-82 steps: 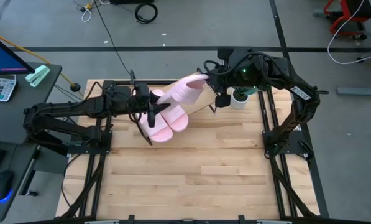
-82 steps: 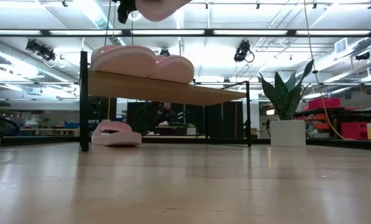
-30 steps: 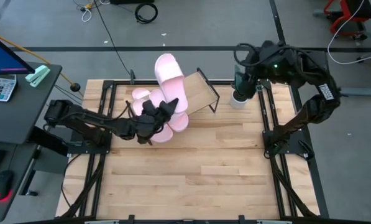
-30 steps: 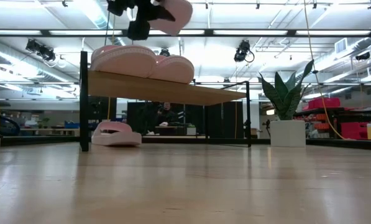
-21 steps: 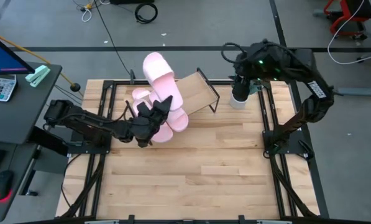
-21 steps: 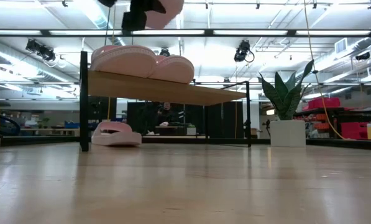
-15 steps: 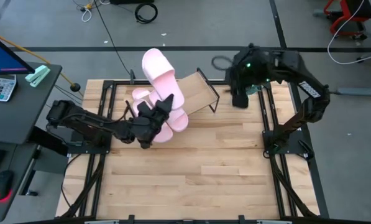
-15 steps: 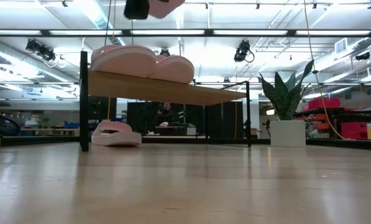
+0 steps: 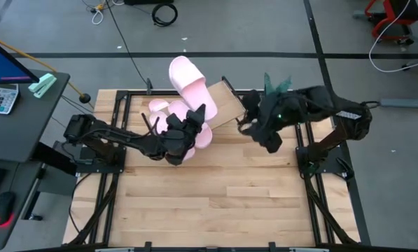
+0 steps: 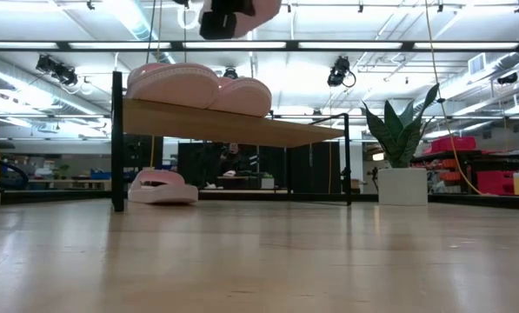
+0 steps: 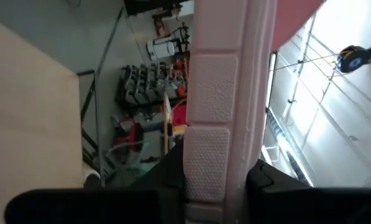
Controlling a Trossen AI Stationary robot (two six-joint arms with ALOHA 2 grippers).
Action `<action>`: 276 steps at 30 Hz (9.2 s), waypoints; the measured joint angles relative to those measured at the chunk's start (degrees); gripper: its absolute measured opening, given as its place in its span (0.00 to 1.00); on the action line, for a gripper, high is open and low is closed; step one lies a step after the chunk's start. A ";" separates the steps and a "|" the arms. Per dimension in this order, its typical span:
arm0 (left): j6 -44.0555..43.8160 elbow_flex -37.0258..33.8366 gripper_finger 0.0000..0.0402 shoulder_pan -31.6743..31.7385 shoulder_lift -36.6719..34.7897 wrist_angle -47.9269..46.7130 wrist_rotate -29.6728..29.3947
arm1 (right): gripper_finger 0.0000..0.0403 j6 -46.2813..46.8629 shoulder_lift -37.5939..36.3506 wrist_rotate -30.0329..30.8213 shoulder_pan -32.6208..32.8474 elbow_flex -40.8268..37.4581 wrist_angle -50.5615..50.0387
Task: Pick and place slides into the shelf
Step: Put the pink slipper on the shelf
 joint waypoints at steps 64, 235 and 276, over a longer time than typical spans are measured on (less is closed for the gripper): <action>-2.24 0.00 0.32 1.95 -0.17 2.99 5.56 | 0.18 -12.49 9.81 14.69 -7.58 -4.61 20.36; 51.77 0.02 0.71 4.92 -28.66 -5.79 26.76 | 0.63 -5.17 18.20 -13.83 -22.47 -10.73 6.62; 54.80 0.00 0.71 68.92 -21.83 -68.46 84.30 | 0.61 63.61 1.76 -11.63 -11.59 -10.60 6.64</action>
